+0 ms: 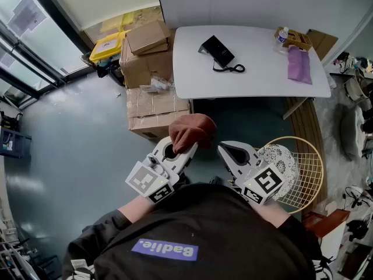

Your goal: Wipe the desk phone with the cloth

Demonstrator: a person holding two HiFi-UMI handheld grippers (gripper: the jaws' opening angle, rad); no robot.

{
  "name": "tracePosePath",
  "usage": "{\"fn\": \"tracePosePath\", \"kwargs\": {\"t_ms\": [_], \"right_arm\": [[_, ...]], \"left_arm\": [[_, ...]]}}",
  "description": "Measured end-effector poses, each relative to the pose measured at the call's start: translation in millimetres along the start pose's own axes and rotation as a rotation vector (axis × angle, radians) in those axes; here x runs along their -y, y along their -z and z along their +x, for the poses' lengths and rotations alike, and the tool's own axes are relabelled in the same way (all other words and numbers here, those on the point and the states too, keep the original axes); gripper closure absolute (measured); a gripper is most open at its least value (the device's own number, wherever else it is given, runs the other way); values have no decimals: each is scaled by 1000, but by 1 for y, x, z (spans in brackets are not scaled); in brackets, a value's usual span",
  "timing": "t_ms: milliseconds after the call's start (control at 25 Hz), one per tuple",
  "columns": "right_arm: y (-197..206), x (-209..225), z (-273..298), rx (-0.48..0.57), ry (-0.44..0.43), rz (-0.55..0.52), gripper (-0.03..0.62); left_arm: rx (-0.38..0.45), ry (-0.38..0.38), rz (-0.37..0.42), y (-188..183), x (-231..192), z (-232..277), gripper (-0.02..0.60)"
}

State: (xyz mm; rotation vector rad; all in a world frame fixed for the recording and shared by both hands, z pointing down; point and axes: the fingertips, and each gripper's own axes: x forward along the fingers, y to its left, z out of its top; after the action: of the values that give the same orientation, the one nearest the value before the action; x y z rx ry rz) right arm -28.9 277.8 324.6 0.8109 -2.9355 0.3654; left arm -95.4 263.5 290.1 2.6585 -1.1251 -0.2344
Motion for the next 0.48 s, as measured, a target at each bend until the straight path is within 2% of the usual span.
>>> {"fn": "tracePosePath", "kwargs": {"t_ms": [480], "right_arm": [[-3,4,-4,0,-14,0,568]], "left_arm": [[-1,-4,6,1,4,5,549]]}}
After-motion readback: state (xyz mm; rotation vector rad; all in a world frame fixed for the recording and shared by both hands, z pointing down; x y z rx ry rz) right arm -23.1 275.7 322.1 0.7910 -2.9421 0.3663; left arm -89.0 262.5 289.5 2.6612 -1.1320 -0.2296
